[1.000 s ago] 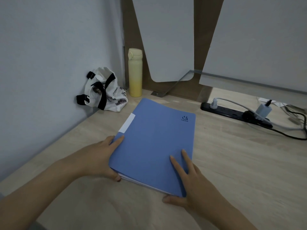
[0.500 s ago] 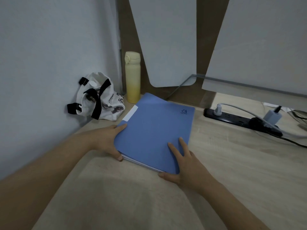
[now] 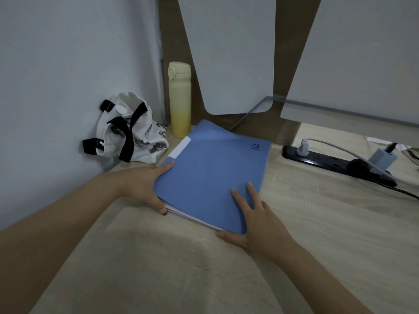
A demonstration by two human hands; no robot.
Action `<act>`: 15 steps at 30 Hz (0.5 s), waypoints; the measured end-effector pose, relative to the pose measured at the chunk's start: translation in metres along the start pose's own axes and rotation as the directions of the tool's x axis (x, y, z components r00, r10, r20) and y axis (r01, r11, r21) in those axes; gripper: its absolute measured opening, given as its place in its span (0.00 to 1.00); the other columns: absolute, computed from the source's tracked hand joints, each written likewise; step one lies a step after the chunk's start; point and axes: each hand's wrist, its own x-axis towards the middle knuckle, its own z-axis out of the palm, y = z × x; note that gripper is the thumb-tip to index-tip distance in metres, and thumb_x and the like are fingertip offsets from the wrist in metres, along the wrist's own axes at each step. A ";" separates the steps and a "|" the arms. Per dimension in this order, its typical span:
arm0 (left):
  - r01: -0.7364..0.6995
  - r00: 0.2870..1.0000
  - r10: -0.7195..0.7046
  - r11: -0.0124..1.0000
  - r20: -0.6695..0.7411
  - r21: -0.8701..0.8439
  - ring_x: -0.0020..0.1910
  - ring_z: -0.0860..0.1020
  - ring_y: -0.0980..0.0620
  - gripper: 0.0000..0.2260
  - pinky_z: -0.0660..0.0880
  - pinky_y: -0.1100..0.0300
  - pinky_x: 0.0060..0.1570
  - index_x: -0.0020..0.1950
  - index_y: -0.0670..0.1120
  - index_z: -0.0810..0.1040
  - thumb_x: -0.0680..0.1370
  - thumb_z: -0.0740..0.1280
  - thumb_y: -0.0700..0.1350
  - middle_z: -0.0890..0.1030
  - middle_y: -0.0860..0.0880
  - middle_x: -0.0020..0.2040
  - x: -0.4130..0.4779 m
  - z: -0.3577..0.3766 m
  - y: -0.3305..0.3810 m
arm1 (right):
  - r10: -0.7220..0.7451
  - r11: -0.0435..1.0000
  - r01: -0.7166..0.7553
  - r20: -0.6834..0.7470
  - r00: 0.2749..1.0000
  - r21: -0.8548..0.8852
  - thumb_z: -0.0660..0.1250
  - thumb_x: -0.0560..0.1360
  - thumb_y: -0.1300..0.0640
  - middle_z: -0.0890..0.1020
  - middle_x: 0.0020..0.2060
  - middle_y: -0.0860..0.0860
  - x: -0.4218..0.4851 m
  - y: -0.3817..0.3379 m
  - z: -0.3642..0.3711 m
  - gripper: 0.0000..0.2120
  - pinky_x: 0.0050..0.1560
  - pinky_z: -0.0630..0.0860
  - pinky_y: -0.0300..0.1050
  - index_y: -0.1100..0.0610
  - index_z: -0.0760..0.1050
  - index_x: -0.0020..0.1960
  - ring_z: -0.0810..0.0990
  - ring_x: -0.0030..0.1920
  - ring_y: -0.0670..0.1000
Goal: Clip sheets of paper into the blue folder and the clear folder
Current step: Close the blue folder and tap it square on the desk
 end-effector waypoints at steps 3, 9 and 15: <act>0.015 0.999 -0.015 1.000 0.036 0.000 0.76 0.56 0.52 0.59 0.58 0.60 0.70 0.75 0.55 0.34 0.62 0.77 0.59 0.50 0.53 0.78 0.002 -0.002 0.000 | -0.005 1.000 0.005 0.013 1.000 -0.004 0.44 0.55 0.23 0.34 0.75 0.51 -0.001 0.000 -0.001 0.54 0.71 0.60 0.48 0.44 0.36 0.75 0.55 0.74 0.55; 0.075 0.981 -0.083 0.996 0.174 0.049 0.77 0.49 0.48 0.61 0.55 0.55 0.74 0.72 0.57 0.28 0.63 0.77 0.58 0.42 0.49 0.78 0.010 -0.012 0.007 | -0.004 0.999 0.001 0.080 0.997 0.035 0.49 0.65 0.25 0.33 0.75 0.47 0.004 0.005 -0.012 0.46 0.67 0.66 0.50 0.43 0.35 0.75 0.54 0.73 0.55; 0.083 0.974 -0.095 0.994 0.205 0.068 0.77 0.49 0.47 0.61 0.55 0.54 0.74 0.71 0.58 0.26 0.63 0.77 0.57 0.40 0.47 0.78 0.014 -0.013 0.009 | 0.000 1.000 0.002 0.064 0.998 -0.023 0.51 0.68 0.27 0.34 0.75 0.48 0.008 0.006 -0.010 0.45 0.66 0.67 0.49 0.44 0.35 0.75 0.56 0.71 0.55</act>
